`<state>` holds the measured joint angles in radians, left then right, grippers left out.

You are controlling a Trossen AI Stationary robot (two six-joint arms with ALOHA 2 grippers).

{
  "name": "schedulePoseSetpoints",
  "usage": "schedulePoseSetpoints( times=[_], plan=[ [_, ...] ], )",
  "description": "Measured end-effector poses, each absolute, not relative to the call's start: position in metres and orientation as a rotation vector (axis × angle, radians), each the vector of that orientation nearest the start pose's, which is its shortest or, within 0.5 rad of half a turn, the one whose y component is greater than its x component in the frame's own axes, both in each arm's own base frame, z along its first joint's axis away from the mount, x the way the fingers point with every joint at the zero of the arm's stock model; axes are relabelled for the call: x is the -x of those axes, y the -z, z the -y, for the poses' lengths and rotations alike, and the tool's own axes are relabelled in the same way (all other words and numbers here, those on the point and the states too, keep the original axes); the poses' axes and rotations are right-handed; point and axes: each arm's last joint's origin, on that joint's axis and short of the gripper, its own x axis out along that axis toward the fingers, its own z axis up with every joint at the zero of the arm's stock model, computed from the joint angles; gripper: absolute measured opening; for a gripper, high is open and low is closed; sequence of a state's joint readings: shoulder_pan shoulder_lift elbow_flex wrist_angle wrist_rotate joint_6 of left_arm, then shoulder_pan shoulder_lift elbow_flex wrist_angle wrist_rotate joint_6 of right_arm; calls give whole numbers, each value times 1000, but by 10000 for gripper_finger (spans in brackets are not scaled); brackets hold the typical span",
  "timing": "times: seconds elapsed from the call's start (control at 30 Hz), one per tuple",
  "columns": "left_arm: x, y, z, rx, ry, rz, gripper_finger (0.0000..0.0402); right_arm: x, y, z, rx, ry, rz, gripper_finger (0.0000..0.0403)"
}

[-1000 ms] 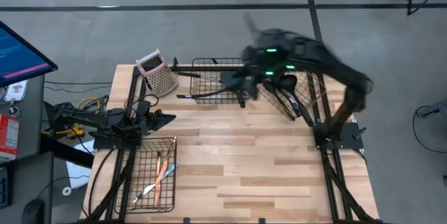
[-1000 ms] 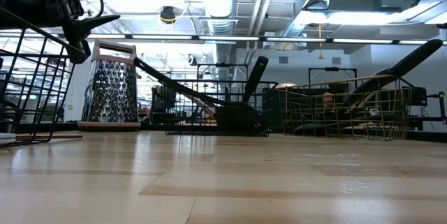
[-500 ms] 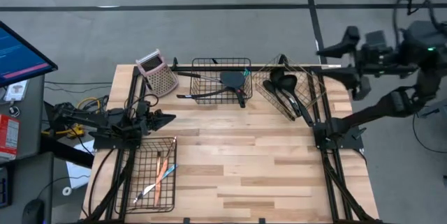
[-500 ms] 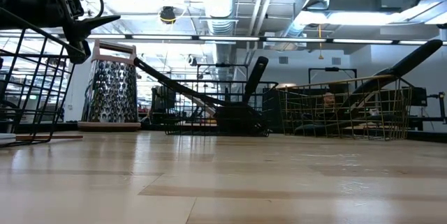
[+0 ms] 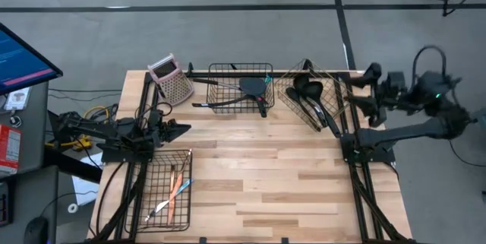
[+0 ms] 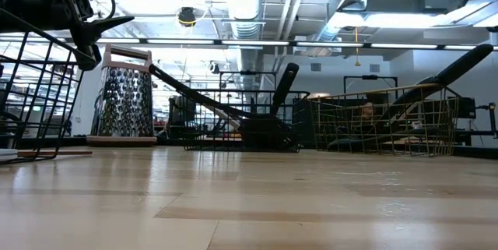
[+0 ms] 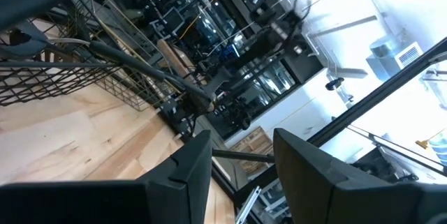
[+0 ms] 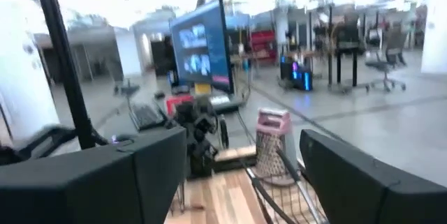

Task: Pick & Place Kitchen Items
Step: Return to Home Position

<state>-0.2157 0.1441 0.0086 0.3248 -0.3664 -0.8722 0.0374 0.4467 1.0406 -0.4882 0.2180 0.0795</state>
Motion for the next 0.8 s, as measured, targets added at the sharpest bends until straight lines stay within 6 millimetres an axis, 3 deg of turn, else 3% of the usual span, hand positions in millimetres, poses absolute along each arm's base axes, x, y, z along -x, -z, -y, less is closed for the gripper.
schedulePoseSetpoints(
  times=[0.2, 0.4, 0.5, 0.57, 0.67, 0.8],
  plan=[
    [-103, -186, 12, 923, -61, 238, 138, -39, -351, 5, -151, 179, 242, 276],
    [-102, -186, 12, 924, -59, 242, 138, -36, -300, 5, -222, 170, 307, 276],
    [-102, -187, 12, 925, -57, 246, 138, -47, -284, 5, -227, 171, 261, 276],
    [-102, -187, 12, 926, -55, 249, 138, -54, -284, 5, -230, 172, 291, 276],
    [-103, -187, 12, 926, -56, 248, 138, -70, -260, 4, -205, 175, 233, 276],
    [-103, -187, 12, 926, -56, 248, 138, -78, -242, 4, -219, 169, 289, 276]
  ],
)
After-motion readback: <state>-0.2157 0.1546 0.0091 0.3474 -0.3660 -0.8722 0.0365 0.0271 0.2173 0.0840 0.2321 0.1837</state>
